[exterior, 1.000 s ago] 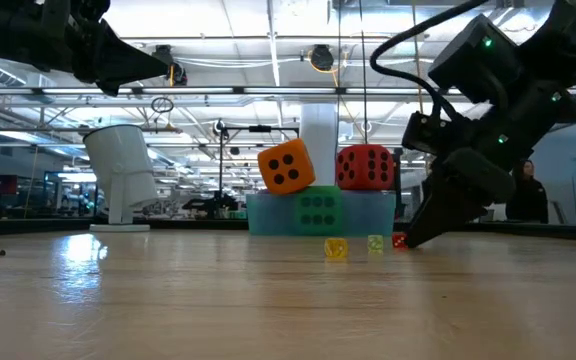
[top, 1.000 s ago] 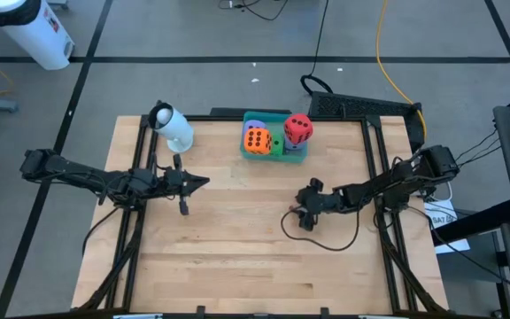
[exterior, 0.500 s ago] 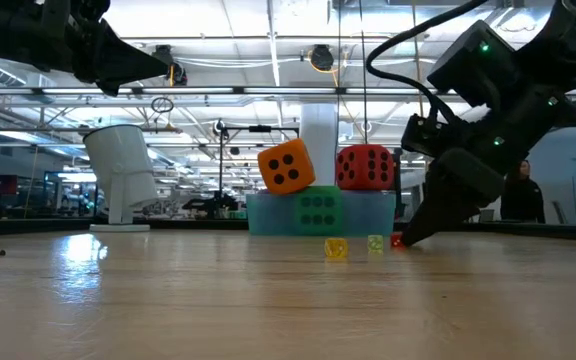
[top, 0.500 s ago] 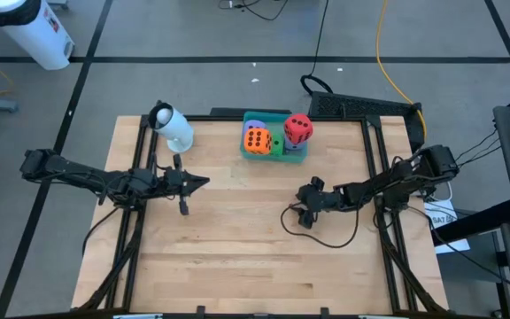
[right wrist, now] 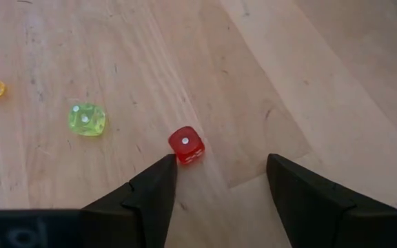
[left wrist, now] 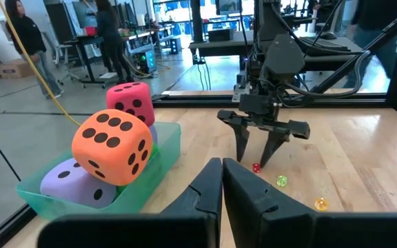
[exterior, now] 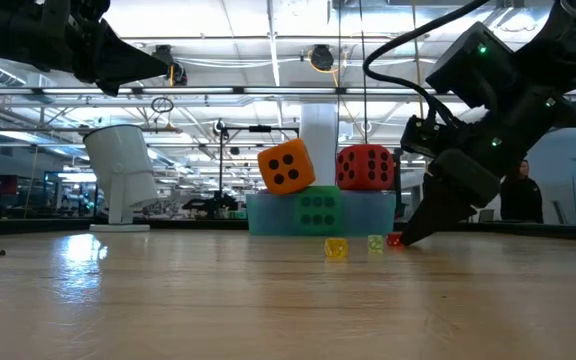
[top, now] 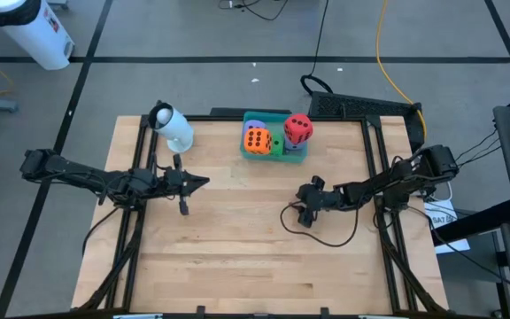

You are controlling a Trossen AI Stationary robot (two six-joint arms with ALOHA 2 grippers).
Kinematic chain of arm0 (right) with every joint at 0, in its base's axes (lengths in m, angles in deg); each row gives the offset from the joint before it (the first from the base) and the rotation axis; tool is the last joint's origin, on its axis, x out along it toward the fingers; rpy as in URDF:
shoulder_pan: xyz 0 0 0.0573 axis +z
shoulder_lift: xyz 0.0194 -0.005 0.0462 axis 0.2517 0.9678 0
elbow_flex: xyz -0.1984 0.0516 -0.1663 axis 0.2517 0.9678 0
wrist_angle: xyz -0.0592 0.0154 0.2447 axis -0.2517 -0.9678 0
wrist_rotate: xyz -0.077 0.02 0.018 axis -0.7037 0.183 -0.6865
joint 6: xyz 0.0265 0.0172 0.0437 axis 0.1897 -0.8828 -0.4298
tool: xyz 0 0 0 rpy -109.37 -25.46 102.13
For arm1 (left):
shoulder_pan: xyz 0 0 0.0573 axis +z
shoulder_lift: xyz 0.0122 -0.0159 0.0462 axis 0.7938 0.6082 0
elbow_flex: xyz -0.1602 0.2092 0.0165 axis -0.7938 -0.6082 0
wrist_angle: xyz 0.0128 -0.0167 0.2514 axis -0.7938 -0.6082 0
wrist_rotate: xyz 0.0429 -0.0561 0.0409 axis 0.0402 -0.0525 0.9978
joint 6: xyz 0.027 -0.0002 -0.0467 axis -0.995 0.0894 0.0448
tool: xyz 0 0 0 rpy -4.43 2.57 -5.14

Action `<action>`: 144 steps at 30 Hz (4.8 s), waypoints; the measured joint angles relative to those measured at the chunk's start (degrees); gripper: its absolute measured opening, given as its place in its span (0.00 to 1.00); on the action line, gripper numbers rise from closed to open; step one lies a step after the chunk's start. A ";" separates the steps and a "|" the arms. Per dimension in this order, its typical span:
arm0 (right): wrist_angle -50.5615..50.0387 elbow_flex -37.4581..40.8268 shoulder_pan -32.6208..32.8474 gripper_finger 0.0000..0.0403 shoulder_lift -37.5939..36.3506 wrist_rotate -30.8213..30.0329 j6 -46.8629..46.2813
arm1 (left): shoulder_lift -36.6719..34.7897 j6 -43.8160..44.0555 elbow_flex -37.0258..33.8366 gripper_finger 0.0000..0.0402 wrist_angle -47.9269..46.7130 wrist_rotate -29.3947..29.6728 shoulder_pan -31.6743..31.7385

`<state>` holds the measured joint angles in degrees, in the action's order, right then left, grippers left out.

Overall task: Pick & Place Dice
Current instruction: Put the small red dice into the green bin

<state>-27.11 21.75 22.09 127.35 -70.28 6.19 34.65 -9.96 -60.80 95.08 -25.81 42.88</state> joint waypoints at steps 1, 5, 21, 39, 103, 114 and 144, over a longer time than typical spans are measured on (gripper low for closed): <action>0.00 0.00 0.00 0.52 0.00 -0.01 0.03 | 0.00 -0.02 0.00 0.06 0.02 0.00 0.00; 0.00 0.00 0.00 0.46 0.00 0.03 0.20 | -0.01 0.00 0.00 0.06 0.01 0.00 0.01; 0.02 0.02 0.33 0.38 0.02 0.23 3.15 | 0.00 0.00 0.00 0.06 0.00 0.00 0.00; 4.06 0.02 -1.65 0.56 0.04 8.97 25.69 | -0.02 -0.26 0.00 0.06 -0.03 0.02 0.00; 20.24 5.01 -8.31 0.41 6.66 17.44 28.04 | 0.00 -1.49 0.00 0.06 -0.16 1.51 0.01; 15.75 5.05 -8.44 0.41 3.67 16.79 28.11 | 0.00 -1.49 0.00 0.06 -0.22 1.49 0.00; 15.94 0.27 -22.30 0.10 -6.91 -3.90 36.18 | -0.01 -1.45 0.00 0.06 0.52 1.49 0.18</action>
<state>-11.17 22.02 -0.21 120.44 -74.18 42.37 34.63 -11.41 -60.80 95.59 -24.32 43.05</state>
